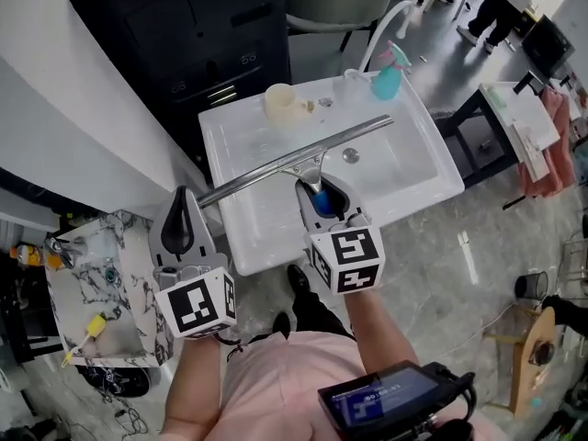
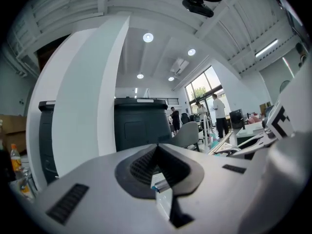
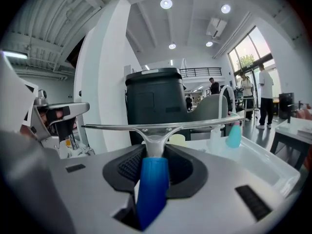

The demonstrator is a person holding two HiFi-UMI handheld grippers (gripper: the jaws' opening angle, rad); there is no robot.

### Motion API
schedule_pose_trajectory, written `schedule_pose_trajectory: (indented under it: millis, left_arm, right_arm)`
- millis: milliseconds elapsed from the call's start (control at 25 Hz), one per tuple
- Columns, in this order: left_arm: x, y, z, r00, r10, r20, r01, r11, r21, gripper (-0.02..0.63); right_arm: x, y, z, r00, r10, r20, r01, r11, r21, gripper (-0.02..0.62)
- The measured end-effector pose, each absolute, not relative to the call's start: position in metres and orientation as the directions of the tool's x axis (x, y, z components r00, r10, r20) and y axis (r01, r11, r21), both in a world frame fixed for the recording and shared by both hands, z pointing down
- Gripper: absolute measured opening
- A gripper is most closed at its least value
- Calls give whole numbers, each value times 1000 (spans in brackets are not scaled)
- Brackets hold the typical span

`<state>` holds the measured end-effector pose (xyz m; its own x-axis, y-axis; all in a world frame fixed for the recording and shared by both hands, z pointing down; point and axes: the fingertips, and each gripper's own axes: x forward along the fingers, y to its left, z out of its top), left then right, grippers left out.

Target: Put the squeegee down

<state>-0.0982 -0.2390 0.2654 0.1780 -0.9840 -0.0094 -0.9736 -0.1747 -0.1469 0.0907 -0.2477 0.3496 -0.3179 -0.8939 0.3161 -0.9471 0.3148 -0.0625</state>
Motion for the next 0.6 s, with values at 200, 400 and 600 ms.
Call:
schedule_pose_trajectory:
  millis: [200,400,600]
  left_arm:
    - [-98,-258,286,137,-990,44,-980,-142,-142,9]
    - [-103,-272,305,98,-991,89,-984,-109,-140,9]
    - [-108,-281,323,72,-989,128,-986,-90,-141,9]
  right_arm:
    - [91,-270,382,-355,-852,384,-933,351,-85,110]
    - [85,-286,416,-388,-807,444,-918,382,-108,110]
    - [75,-295,448,-424,-758,497,-900,414,-137,110]
